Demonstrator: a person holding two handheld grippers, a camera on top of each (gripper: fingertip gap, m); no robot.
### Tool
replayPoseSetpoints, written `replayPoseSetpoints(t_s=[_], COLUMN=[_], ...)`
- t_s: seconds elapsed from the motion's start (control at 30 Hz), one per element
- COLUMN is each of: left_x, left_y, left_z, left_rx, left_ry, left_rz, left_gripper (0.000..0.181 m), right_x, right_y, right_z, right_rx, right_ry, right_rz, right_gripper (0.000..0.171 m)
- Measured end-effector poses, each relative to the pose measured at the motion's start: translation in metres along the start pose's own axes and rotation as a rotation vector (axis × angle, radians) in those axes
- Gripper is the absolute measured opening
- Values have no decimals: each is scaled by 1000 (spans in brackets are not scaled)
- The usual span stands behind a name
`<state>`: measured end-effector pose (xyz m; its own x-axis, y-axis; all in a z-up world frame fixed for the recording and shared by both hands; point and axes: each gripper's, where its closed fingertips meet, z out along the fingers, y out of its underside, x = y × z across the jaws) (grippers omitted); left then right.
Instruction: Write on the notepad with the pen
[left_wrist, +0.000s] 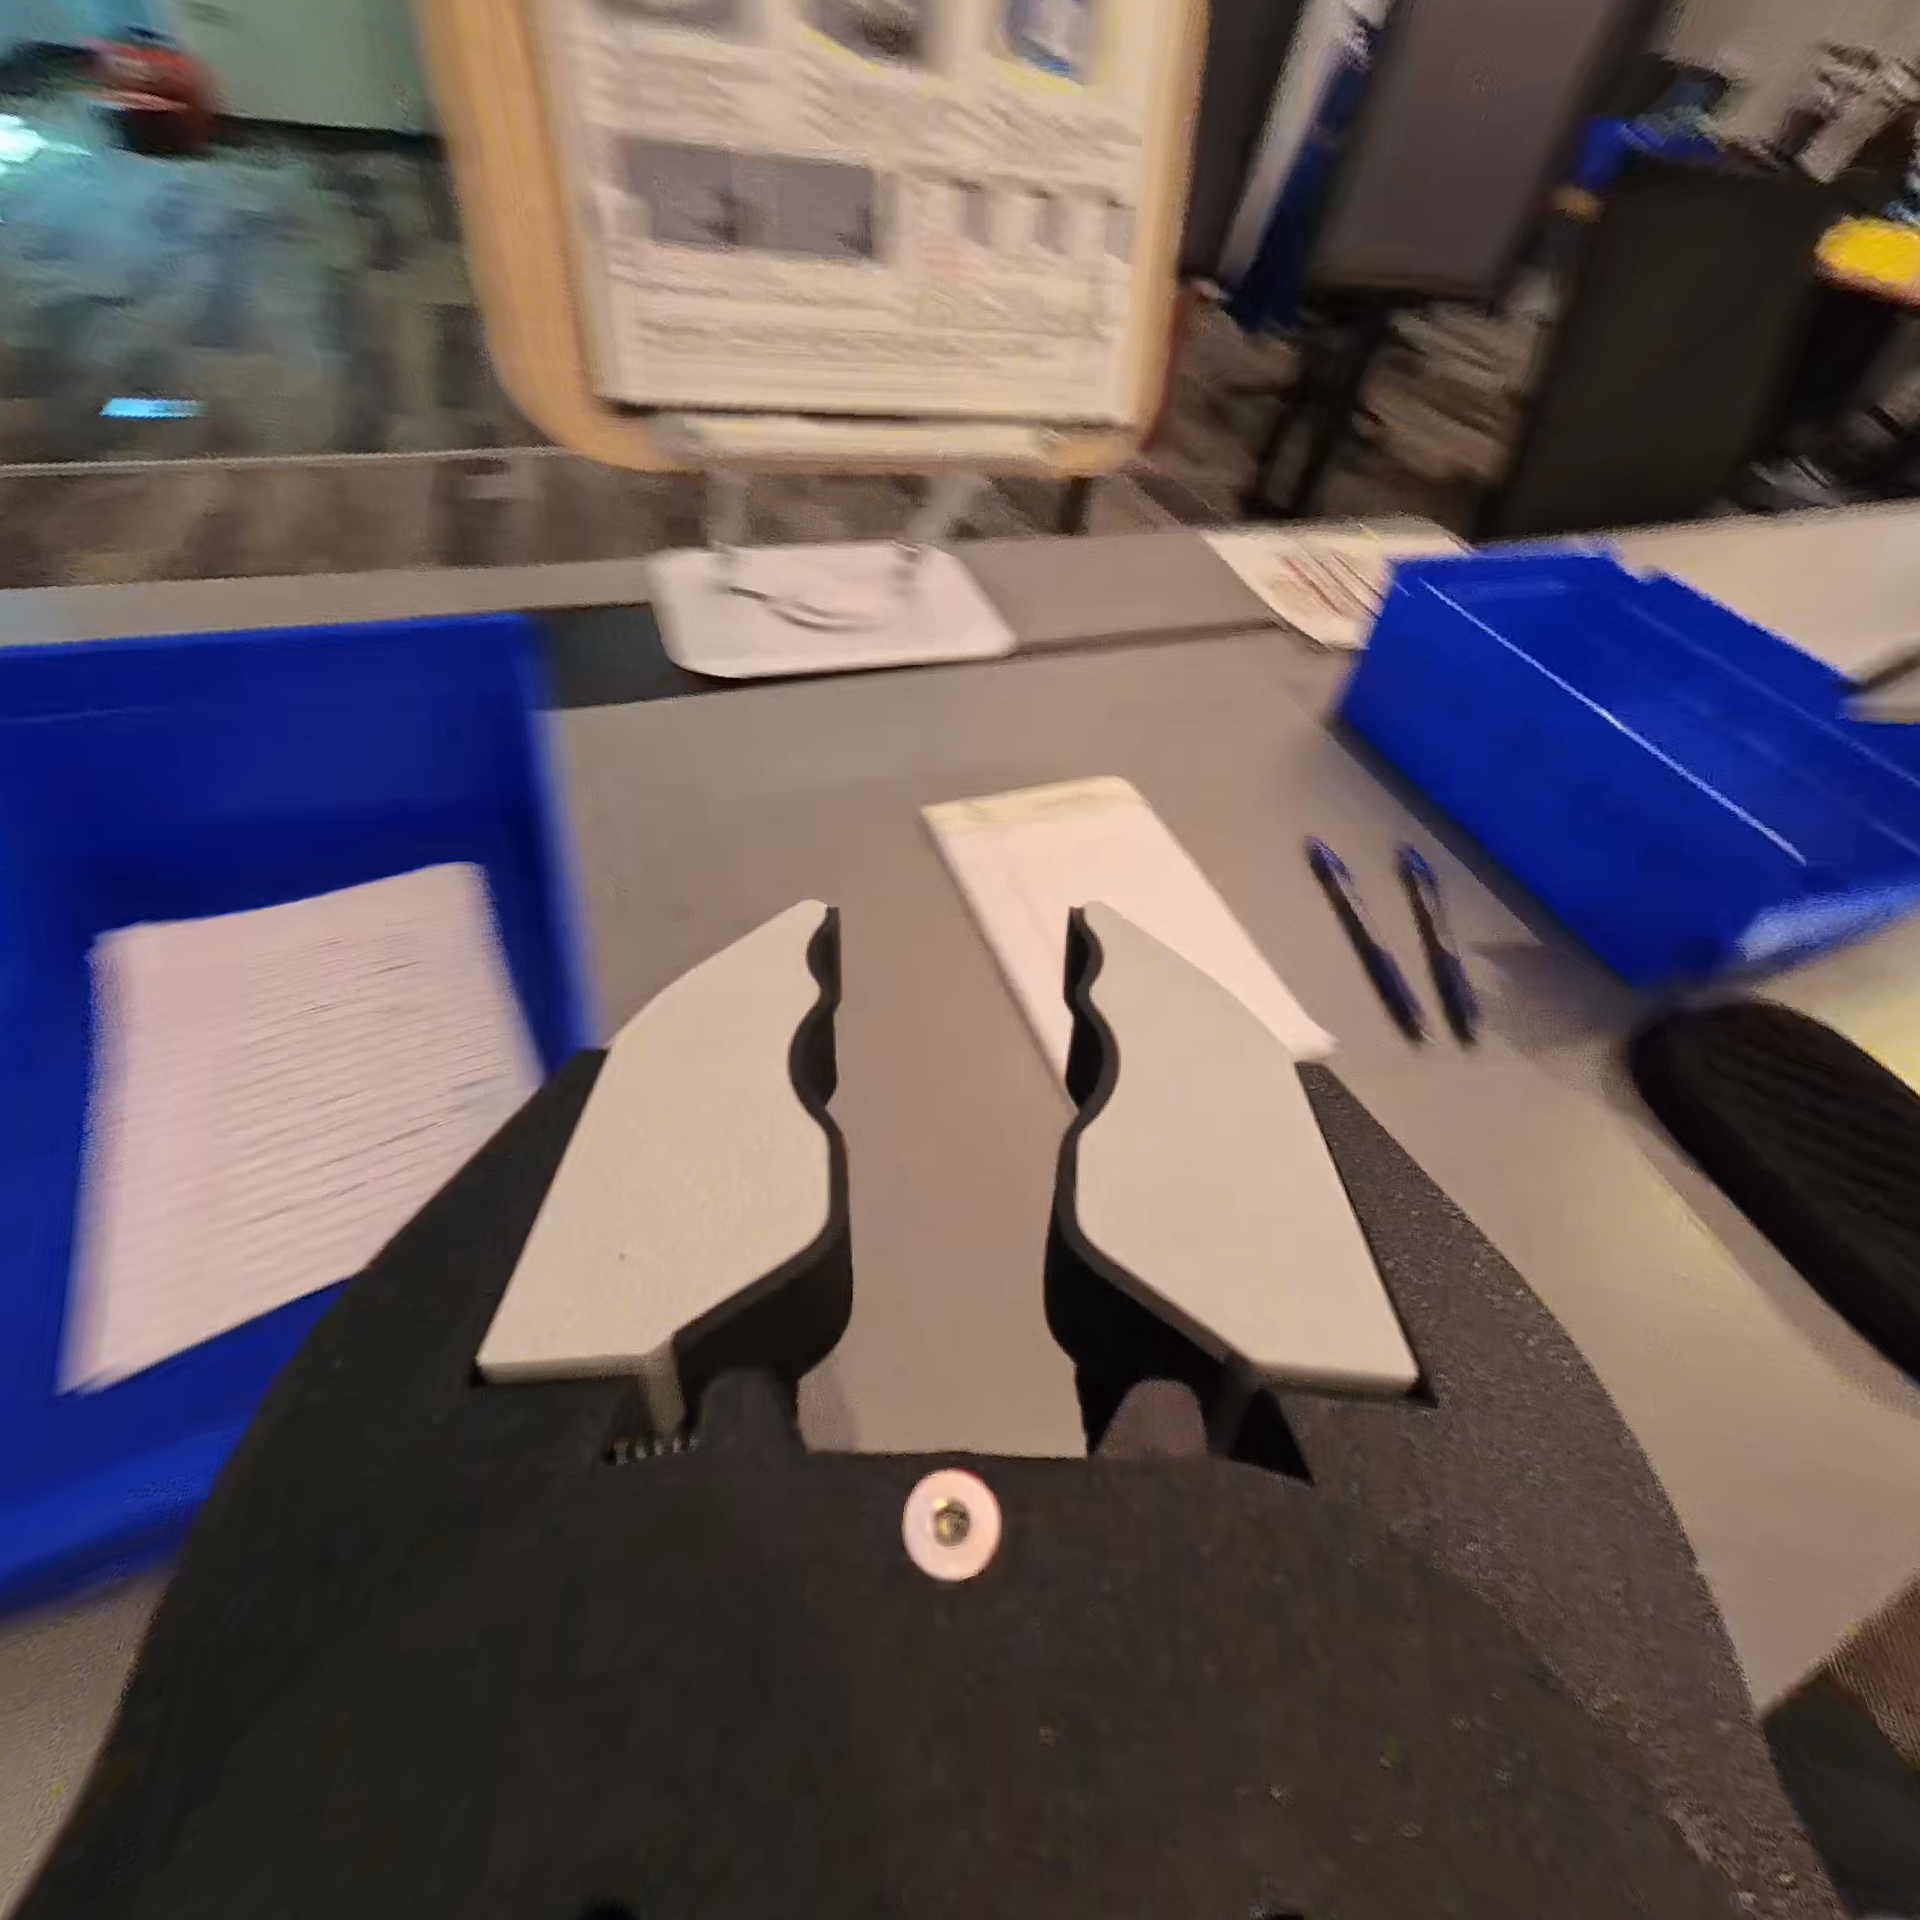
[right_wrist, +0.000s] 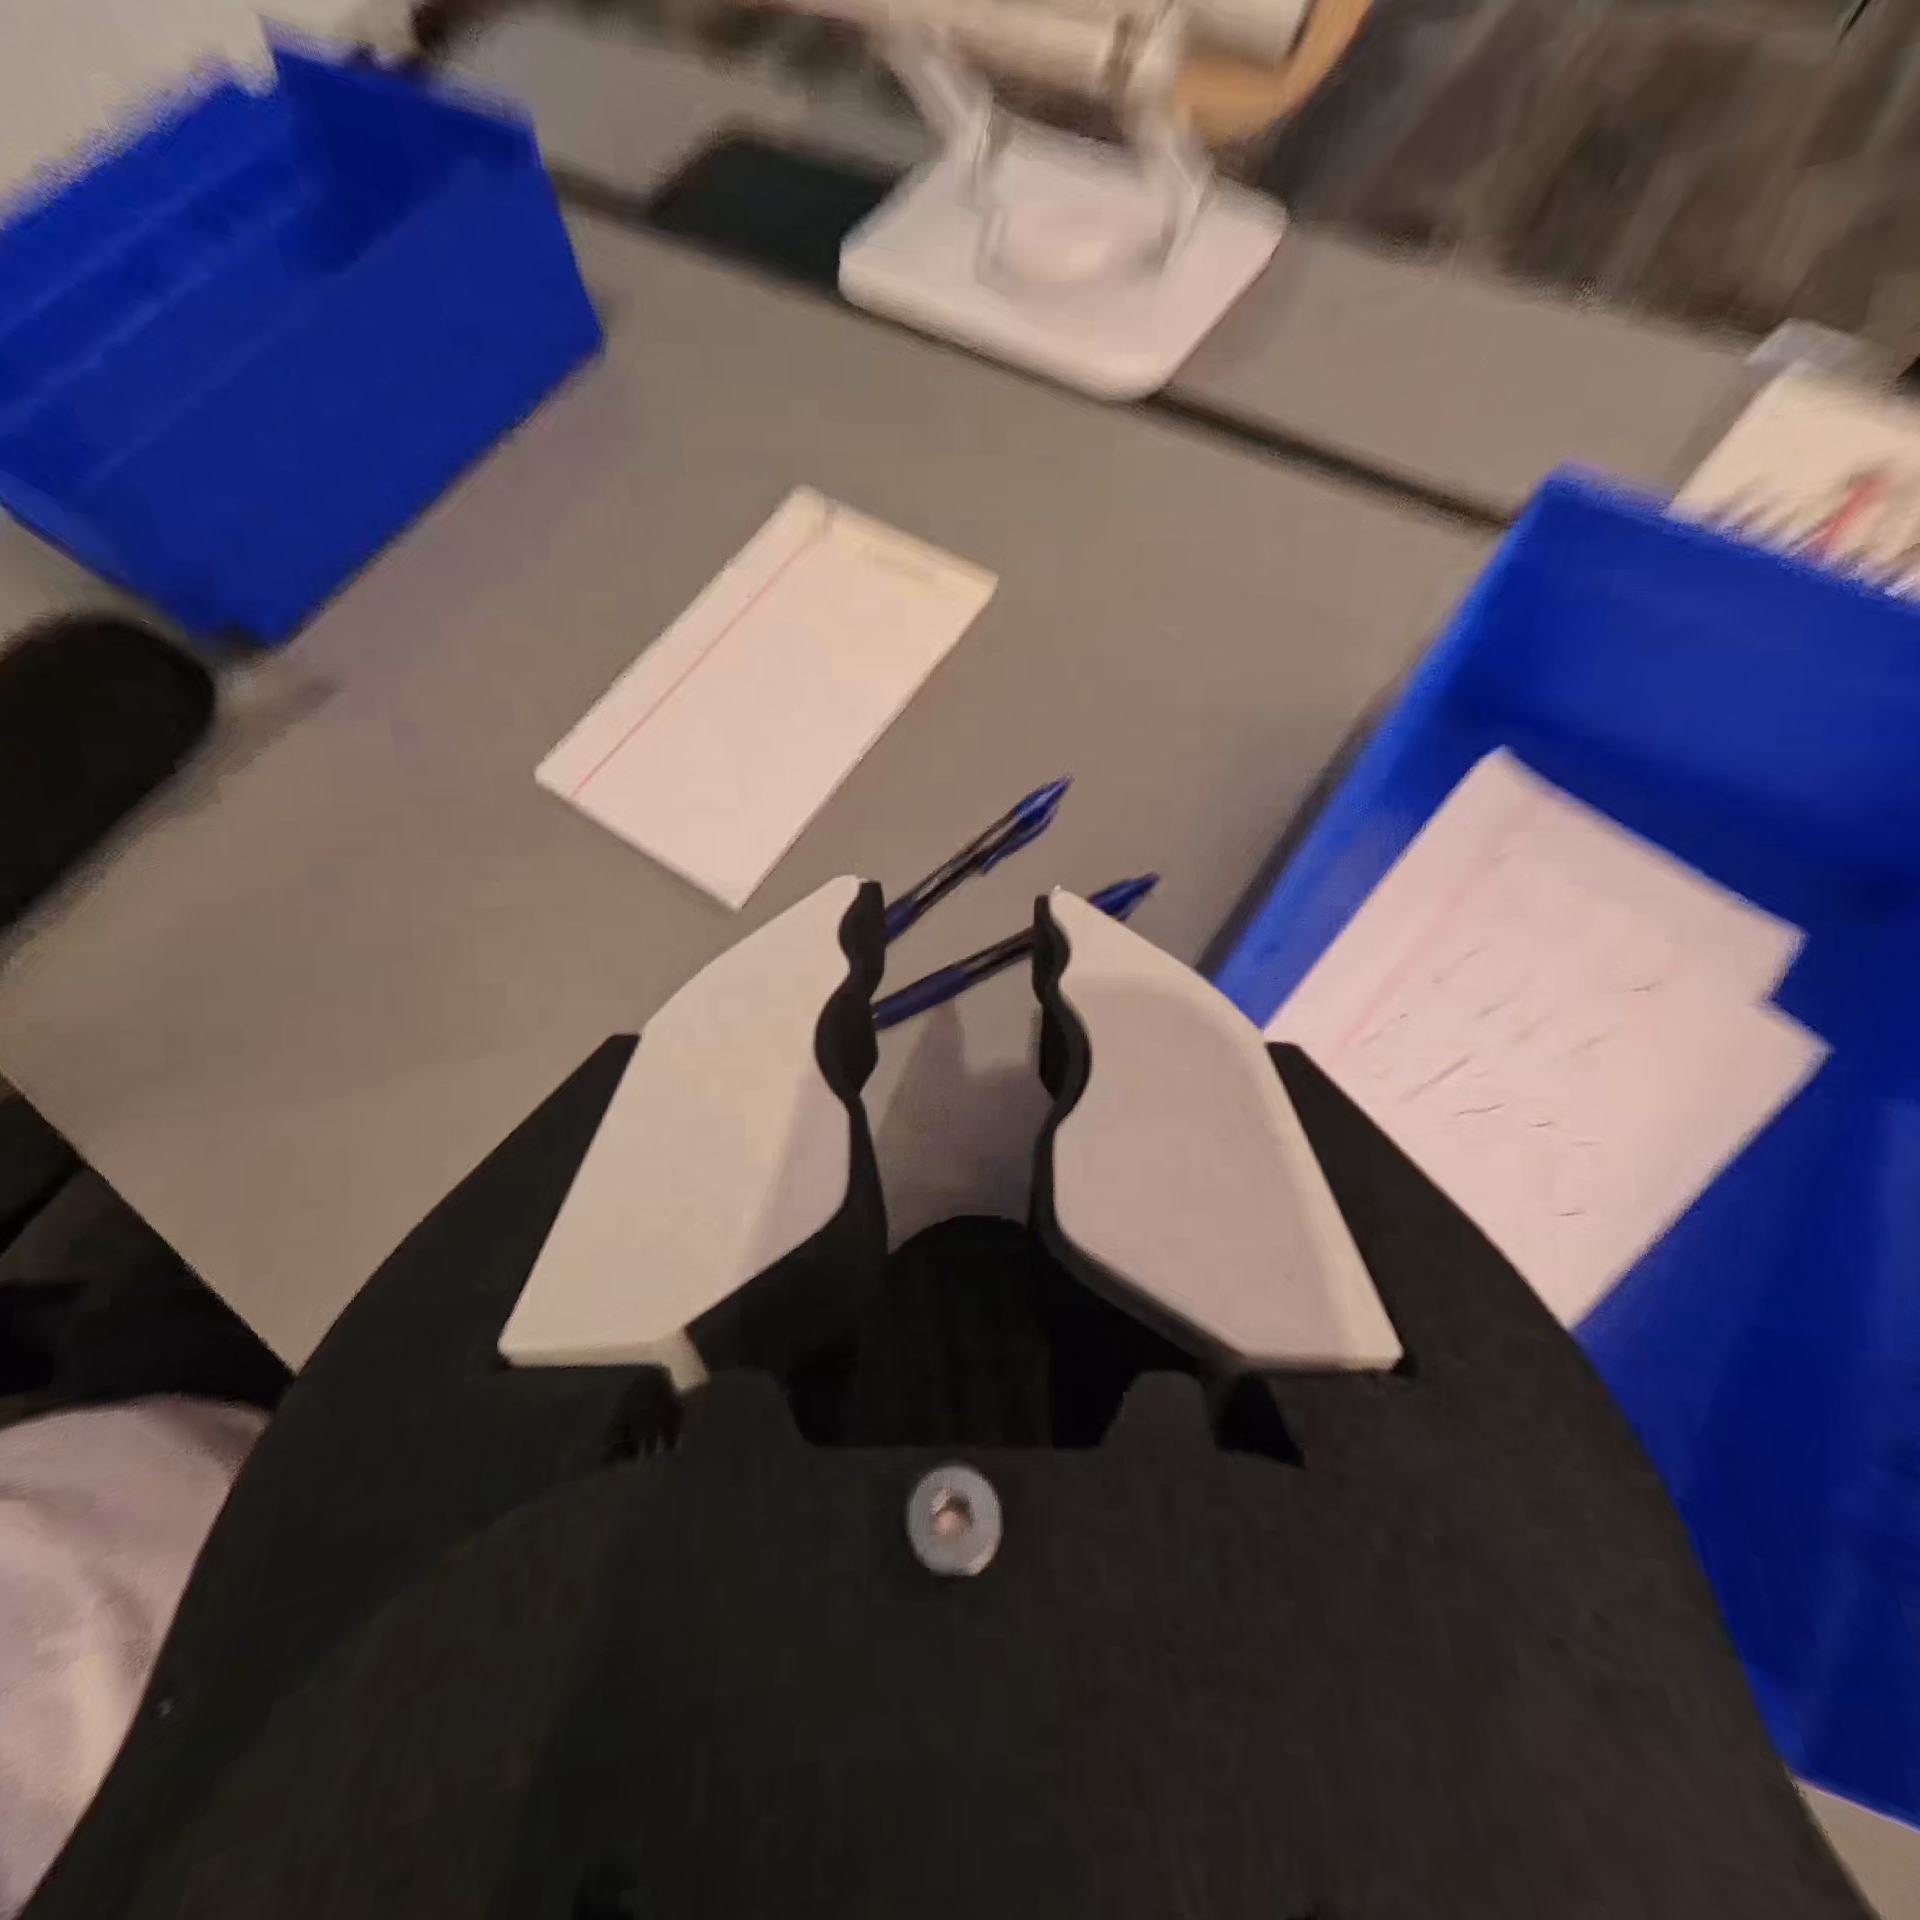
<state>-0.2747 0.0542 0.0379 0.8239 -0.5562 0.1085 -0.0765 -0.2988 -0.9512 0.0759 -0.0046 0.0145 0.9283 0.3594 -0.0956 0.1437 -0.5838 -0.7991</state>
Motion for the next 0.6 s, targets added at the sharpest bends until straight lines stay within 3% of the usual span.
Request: replayPoseSetpoints(t_s=[0.13,0.27,0.4,0.6], left_x=[78,104,128,150], left_y=[62,110,128,154], left_z=[83,138,163,178], left_rx=[-222,-379,-457,-581], left_ry=[167,183,243,272], left_rz=[157,235,242,318], left_gripper=[21,27,28,30], right_x=[-17,-1,11,15], right_y=[51,74,88,99], right_z=[78,110,121,131], right_rx=[-351,-480,-561,-627], right_ry=[70,204,226,237], right_rz=[19,20,130,169], right_gripper=[15,17,28,31])
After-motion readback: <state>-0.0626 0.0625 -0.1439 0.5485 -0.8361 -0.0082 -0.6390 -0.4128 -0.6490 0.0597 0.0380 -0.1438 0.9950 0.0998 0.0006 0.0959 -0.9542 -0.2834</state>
